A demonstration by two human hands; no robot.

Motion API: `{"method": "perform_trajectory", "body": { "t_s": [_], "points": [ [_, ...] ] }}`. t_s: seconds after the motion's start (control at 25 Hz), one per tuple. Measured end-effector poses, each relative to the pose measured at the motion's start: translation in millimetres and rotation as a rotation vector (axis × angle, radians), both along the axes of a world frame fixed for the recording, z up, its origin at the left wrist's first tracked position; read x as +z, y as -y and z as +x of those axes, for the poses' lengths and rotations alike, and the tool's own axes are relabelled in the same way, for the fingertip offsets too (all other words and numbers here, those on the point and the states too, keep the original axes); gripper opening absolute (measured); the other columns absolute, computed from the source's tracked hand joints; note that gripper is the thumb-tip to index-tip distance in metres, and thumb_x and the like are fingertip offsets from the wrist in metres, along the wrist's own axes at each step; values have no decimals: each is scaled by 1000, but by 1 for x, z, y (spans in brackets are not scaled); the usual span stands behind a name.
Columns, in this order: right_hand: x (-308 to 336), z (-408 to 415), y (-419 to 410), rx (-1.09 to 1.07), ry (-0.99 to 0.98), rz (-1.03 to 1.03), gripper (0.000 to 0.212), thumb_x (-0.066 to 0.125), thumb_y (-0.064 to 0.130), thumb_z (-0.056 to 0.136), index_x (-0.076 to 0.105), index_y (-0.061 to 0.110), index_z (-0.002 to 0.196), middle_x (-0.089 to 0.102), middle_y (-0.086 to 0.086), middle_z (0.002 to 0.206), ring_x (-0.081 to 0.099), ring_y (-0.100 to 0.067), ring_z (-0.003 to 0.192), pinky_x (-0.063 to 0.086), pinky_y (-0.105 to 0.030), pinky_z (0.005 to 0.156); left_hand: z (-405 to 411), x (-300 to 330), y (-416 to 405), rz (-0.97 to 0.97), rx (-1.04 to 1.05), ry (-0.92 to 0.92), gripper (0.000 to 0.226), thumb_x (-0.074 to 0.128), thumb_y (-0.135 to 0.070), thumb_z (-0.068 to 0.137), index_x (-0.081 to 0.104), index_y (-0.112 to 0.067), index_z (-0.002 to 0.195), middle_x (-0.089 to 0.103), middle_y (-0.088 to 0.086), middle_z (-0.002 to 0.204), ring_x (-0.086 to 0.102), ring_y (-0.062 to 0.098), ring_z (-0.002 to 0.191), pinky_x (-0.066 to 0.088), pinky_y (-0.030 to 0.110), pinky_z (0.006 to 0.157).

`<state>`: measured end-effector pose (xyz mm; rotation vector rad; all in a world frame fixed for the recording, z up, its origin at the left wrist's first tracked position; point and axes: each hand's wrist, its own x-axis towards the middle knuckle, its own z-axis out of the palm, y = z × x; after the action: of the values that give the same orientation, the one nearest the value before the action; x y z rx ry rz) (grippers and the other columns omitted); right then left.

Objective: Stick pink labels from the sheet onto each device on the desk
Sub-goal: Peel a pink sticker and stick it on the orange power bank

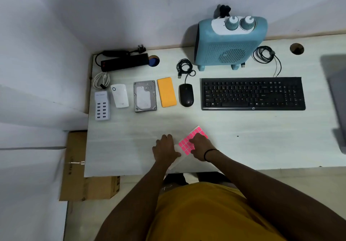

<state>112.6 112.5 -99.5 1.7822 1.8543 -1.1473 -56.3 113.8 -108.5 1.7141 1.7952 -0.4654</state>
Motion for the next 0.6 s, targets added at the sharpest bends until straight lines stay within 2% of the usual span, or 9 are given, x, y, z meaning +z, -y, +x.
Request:
{"method": "perform_trajectory", "body": {
  "t_s": [0.16, 0.24, 0.36, 0.44, 0.6],
  "points": [
    [0, -4, 6, 82, 45, 15, 50, 60, 24, 93, 50, 9, 139, 43, -17, 140, 51, -33, 123, 44, -40, 104, 3, -3, 11, 13, 55, -15, 50, 82, -44, 78, 58, -20, 115, 49, 2, 122, 52, 26, 114, 46, 42, 87],
    [1, -6, 5, 75, 54, 14, 51, 61, 25, 92, 50, 10, 139, 43, -16, 140, 51, -33, 122, 44, -41, 104, 3, -4, 11, 8, 116, 31, 40, 80, -38, 80, 59, -21, 110, 52, 2, 119, 54, 25, 113, 47, 42, 89],
    [5, -6, 3, 4, 28, 17, 53, 61, 27, 92, 49, 13, 143, 44, -14, 144, 48, -31, 130, 40, -40, 110, 1, -10, 9, -8, 276, 217, 24, 76, -26, 82, 66, -20, 103, 68, 2, 108, 65, 24, 104, 55, 38, 87],
    [11, -6, 0, -50, -17, 51, 52, 61, 26, 93, 50, 15, 143, 47, -12, 143, 46, -30, 132, 38, -37, 111, -1, -10, 5, -14, 395, 358, 25, 81, -23, 79, 75, -17, 103, 76, 3, 100, 71, 22, 98, 57, 34, 87],
    [21, -7, -6, -240, -142, 210, 33, 69, 17, 88, 70, 14, 121, 69, -7, 122, 63, -23, 113, 49, -33, 102, 0, 0, -5, -120, 673, 610, 29, 83, -20, 83, 79, -13, 110, 78, 4, 102, 71, 19, 93, 58, 32, 86]
  ]
}}
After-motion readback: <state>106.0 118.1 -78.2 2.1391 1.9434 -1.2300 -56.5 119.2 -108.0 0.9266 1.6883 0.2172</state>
